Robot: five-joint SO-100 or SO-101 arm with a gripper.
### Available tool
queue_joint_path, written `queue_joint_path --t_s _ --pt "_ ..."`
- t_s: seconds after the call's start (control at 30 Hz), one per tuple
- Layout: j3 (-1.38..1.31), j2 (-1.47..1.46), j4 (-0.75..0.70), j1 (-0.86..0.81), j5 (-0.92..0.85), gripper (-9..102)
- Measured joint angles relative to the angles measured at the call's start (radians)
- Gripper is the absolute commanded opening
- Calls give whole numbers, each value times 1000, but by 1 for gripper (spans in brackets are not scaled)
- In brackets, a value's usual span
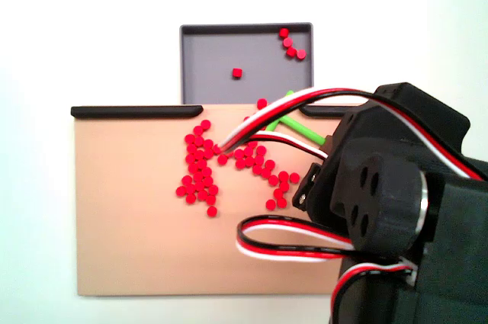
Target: Push granules from right to the grey container
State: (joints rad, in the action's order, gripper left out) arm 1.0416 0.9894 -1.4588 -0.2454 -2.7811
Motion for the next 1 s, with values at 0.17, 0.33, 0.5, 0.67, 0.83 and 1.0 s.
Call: queue_joint_path --t_s 0.17,0.33,0.5,0.67,0.83,1.0 --pt "0 0 0 3 52 0" --pt "0 0 0 21 137 0" --pt "0 0 2 38 252 0" --pt "0 0 2 60 370 0" --pt "0 3 3 94 505 0" --pt "0 78 -20 126 666 0"
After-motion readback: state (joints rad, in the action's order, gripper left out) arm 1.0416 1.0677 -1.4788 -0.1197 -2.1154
